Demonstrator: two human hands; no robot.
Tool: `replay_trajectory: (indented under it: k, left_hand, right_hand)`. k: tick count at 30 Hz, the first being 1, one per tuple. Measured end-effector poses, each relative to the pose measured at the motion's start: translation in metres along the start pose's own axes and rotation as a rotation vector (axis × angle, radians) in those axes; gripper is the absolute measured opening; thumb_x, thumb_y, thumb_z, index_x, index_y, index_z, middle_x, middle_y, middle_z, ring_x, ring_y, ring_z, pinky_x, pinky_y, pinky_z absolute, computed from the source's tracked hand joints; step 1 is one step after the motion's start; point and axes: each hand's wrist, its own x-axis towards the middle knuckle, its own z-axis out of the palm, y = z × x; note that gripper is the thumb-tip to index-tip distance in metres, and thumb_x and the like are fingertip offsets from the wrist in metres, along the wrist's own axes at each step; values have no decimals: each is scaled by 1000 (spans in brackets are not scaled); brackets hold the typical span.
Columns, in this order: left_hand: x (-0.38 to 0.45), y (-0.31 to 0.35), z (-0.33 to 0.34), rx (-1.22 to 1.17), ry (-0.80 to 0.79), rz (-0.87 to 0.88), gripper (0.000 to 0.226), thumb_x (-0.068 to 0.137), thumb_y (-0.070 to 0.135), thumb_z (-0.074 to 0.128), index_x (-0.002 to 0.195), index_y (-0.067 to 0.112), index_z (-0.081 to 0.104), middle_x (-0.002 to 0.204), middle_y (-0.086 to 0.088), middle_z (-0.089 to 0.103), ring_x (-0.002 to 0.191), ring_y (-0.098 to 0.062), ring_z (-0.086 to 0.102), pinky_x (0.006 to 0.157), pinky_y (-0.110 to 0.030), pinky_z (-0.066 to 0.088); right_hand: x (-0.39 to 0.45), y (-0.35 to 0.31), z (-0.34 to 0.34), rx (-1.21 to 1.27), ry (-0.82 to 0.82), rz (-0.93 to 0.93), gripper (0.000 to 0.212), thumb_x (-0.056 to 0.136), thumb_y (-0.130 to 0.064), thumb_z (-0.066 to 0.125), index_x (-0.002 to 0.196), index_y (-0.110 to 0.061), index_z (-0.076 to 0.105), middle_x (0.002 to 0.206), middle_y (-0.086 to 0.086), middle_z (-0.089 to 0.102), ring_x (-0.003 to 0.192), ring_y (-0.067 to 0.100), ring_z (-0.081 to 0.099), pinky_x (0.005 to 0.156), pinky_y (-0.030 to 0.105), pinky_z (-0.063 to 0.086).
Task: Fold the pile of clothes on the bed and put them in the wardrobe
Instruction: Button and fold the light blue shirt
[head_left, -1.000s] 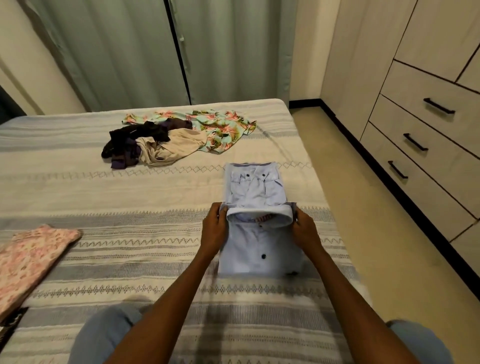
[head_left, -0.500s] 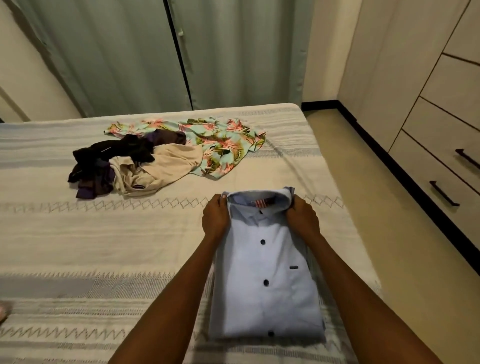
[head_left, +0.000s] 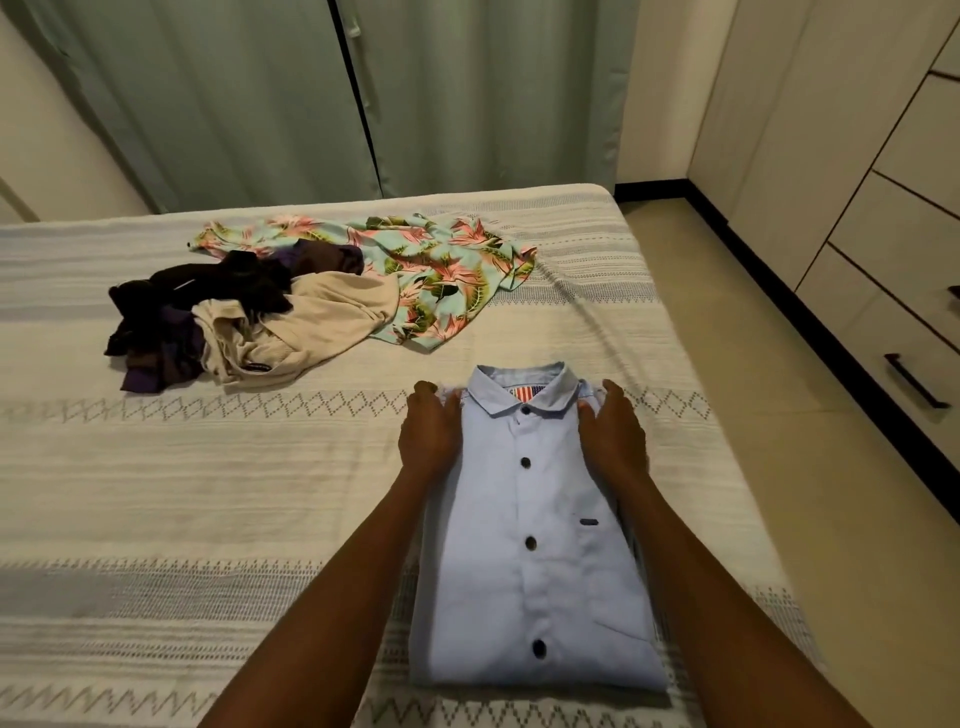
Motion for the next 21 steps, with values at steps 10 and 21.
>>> replay_trajectory:
  k: [10,21]
  left_hand:
    - [-157,-50,-42,-231,-159,80,60,99,48,51,146,13,42,147,-8,46,134,-23,44,114,-44,35]
    - [-294,-78,-84,-347,-76,27,41,93,55,52,118,23,58,116,-3,58,106,-21,60,93,-42,52]
  right_hand:
    - [-148,51,-43,204,47,-1,36,95,-43,60,118,-16,64,119,4,60,105,20,60,92,40,52]
    - [-273,84,-71,147,77,61,32,93,-47,59,101,-17,69,116,2,60,100,22,61,87,44,55]
